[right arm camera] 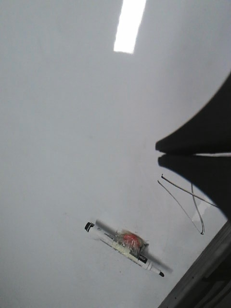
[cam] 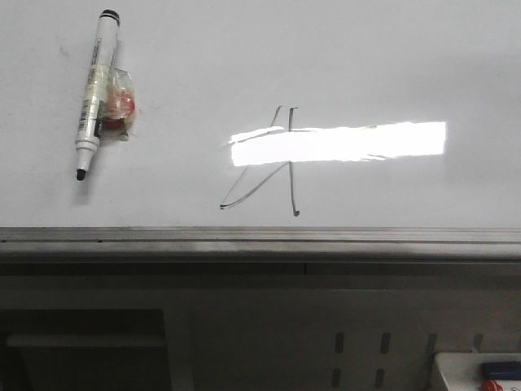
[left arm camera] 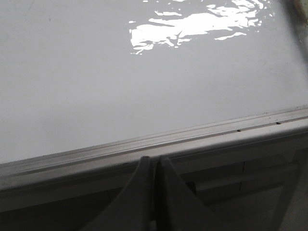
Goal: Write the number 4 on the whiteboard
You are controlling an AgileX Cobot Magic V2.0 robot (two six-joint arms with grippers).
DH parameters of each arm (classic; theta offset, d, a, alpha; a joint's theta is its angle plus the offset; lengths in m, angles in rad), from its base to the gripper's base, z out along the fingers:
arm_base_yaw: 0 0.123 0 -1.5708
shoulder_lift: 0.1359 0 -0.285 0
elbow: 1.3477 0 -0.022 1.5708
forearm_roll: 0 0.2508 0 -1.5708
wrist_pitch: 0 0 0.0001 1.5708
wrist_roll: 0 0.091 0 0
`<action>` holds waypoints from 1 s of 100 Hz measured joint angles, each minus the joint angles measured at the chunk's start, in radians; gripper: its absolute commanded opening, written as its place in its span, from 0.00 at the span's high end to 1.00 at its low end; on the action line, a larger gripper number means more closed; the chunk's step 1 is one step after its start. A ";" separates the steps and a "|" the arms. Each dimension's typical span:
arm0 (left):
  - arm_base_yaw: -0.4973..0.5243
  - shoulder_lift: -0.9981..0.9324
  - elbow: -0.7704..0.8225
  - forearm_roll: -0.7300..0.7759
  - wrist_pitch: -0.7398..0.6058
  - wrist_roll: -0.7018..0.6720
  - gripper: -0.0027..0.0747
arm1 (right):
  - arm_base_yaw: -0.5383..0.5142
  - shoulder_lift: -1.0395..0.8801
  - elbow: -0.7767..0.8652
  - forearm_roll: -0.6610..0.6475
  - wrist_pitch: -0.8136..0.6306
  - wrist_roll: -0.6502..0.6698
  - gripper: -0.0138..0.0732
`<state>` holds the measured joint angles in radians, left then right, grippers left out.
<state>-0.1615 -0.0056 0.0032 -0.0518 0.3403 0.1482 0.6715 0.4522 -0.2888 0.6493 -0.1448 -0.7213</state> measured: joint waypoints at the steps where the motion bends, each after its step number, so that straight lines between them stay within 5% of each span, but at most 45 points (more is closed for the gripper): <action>1: 0.000 0.000 0.000 0.000 0.000 0.000 0.99 | 0.000 0.000 0.000 0.000 0.000 0.000 0.92; 55: 0.000 0.000 0.000 0.000 0.000 -0.002 0.99 | 0.000 0.000 0.000 0.000 0.000 0.000 0.92; 68: 0.000 0.000 0.000 0.000 0.000 -0.002 0.99 | -0.012 -0.002 0.011 -0.138 -0.005 0.022 0.92; 100: 0.000 0.000 0.000 0.000 0.000 -0.002 0.99 | -0.347 -0.140 0.157 -0.740 0.082 0.749 0.92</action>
<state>-0.1615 -0.0056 0.0032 -0.0518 0.3403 0.1459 0.3245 0.3122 -0.1315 -0.0904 -0.0632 0.0273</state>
